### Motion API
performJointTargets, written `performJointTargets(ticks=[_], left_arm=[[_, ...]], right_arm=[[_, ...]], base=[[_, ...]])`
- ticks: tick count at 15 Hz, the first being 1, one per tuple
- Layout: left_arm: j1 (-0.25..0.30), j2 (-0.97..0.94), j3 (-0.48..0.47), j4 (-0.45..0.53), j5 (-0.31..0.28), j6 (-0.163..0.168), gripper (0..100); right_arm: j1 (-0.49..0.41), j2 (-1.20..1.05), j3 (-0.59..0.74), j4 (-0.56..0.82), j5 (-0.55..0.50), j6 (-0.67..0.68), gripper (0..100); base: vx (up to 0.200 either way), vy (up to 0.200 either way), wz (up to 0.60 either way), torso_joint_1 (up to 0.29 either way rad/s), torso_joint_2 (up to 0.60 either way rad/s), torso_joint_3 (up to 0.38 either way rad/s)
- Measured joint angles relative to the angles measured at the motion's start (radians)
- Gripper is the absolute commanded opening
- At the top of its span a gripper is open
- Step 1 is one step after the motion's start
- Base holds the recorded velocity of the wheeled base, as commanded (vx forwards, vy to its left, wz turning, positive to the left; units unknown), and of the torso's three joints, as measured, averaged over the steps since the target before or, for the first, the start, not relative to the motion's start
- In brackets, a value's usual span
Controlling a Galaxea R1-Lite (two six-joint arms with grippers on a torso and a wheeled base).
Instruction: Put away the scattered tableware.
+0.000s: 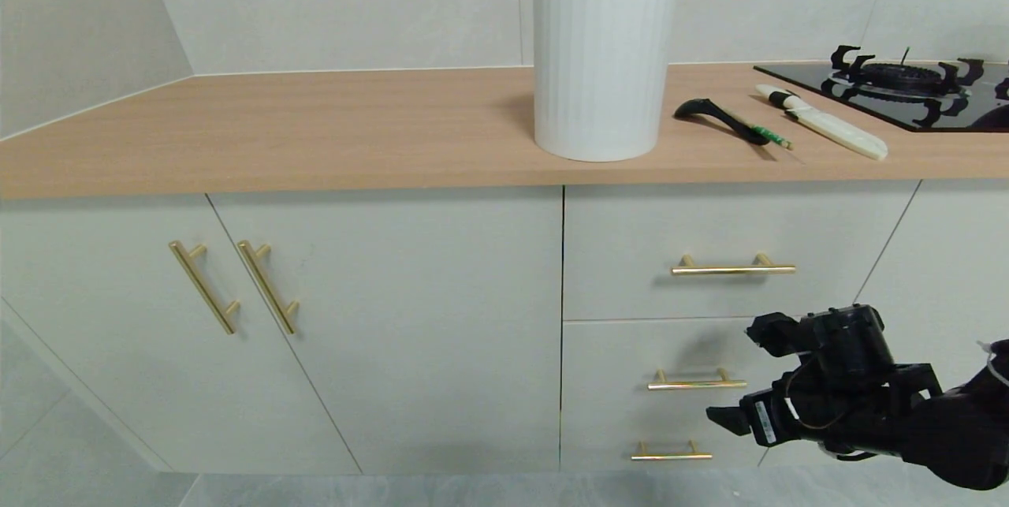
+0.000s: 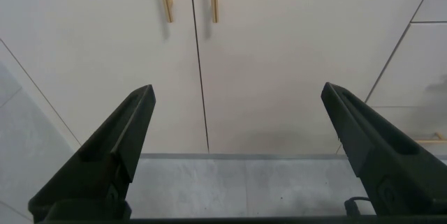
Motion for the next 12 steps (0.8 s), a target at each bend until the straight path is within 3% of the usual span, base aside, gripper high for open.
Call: performJointTargets(ticks=[9, 12], left_arm=[[0.000, 0.000, 0.000, 0.000, 0.000, 0.000, 100], [0.000, 0.000, 0.000, 0.000, 0.000, 0.000, 100]], right_arm=[[0.014, 0.214, 0.001, -0.378, -0.127, 0.109, 100], [0.028, 0.266, -0.001, -0.438, -0.154, 0.111, 100]], base=[[0.000, 0.000, 0.00, 0.000, 0.00, 0.000], [0.000, 0.000, 0.00, 0.000, 0.00, 0.000]])
